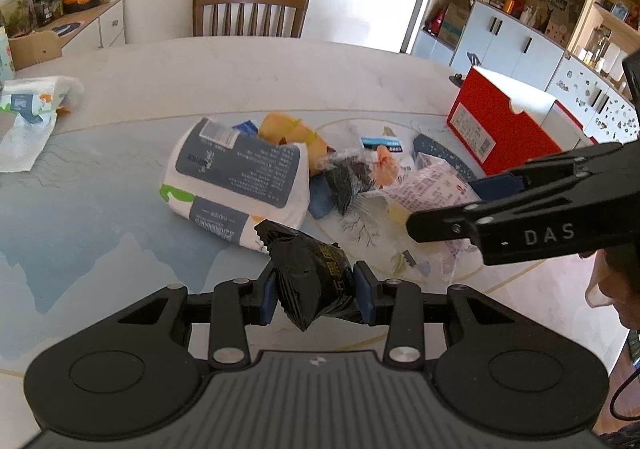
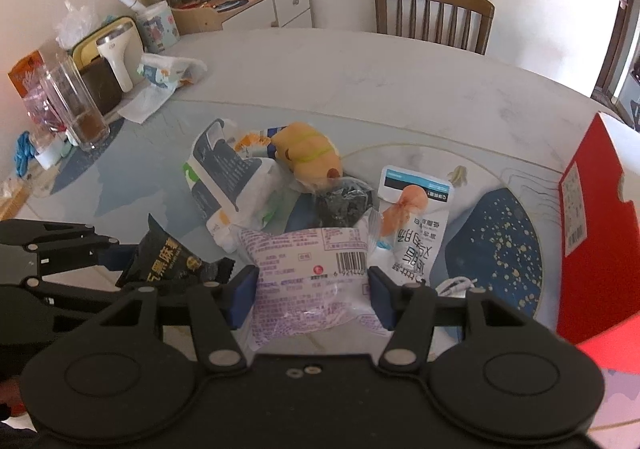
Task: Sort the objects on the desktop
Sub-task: 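Carry the pink-white bag into the shoebox with the right tool and release it, then open the left tool over the shoebox while the right tool releases the pink-white bag, then move both tools back from the shoebox to the items on the table, then grasp the white-grey bag with the left tool while the right tool grasps the white cable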
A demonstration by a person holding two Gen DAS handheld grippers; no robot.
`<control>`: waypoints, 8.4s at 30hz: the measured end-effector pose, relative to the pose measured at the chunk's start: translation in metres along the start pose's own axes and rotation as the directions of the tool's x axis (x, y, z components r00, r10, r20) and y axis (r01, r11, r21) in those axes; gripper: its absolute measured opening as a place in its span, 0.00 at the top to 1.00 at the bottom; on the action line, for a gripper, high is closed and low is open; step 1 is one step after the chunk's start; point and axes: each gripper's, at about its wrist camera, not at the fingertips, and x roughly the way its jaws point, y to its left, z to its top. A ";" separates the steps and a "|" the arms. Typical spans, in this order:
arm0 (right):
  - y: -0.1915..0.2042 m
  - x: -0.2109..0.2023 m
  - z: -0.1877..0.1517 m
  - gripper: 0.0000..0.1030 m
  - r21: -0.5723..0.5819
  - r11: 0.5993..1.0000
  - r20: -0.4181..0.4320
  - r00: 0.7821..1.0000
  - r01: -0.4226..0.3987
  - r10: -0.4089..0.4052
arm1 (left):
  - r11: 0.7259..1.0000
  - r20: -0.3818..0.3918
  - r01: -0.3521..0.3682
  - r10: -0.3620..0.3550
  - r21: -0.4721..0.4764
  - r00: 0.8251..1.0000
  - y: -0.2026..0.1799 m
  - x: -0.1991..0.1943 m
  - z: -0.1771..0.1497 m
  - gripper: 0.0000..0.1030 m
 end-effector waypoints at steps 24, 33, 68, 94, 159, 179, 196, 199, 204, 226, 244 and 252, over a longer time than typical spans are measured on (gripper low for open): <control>-0.041 -0.088 0.003 0.43 0.097 0.995 0.106 0.994 -0.007 -0.003 | 0.998 0.054 0.020 -0.024 0.065 0.998 -0.047 -0.031 0.041 0.64; -0.075 -0.116 0.000 0.43 0.133 0.991 0.131 0.991 0.022 -0.040 | 0.996 0.074 0.012 -0.018 0.090 0.997 -0.075 -0.031 0.056 0.63; -0.239 -0.173 -0.030 0.43 0.277 0.946 0.160 0.963 0.169 -0.219 | 0.947 0.046 0.182 -0.201 0.265 0.978 -0.256 0.039 0.120 0.63; -0.331 -0.123 -0.007 0.43 0.312 0.929 0.060 0.972 0.199 -0.228 | 0.907 -0.071 0.258 -0.248 0.334 0.966 -0.319 0.132 0.164 0.64; -0.304 -0.129 -0.015 0.32 0.350 0.925 0.017 0.986 0.147 -0.164 | 0.916 -0.106 0.291 -0.272 0.277 0.957 -0.308 0.105 0.131 0.64; -0.245 -0.150 -0.027 0.26 0.341 0.930 0.105 0.978 0.135 -0.180 | 0.924 -0.036 0.287 -0.288 0.252 0.957 -0.263 0.062 0.116 0.44; -0.162 -0.141 -0.021 0.16 0.276 0.958 0.191 0.973 0.077 -0.133 | 0.962 0.009 0.206 -0.211 0.177 0.978 -0.183 0.028 0.104 0.16; -0.149 -0.136 -0.021 0.16 0.265 0.961 0.187 0.974 0.078 -0.130 | 0.967 0.013 0.191 -0.196 0.169 0.981 -0.168 0.023 0.100 0.08; -0.125 -0.126 -0.021 0.16 0.240 0.966 0.179 0.974 0.091 -0.136 | 0.972 0.061 0.173 -0.184 0.159 0.981 -0.142 0.010 0.092 0.00; -0.051 -0.051 -0.034 0.17 0.175 0.976 0.081 0.986 0.132 -0.148 | 0.999 0.031 0.042 -0.043 0.026 0.999 -0.033 -0.002 0.070 0.00; -0.045 -0.002 -0.029 0.20 0.179 0.973 0.012 0.988 0.147 -0.152 | 0.999 0.033 -0.052 0.051 0.017 0.998 0.021 0.025 0.082 0.00; -0.049 0.017 -0.023 0.21 0.198 0.966 -0.007 0.986 0.164 -0.166 | 0.977 -0.104 -0.118 0.100 -0.179 0.990 0.053 0.047 0.100 0.00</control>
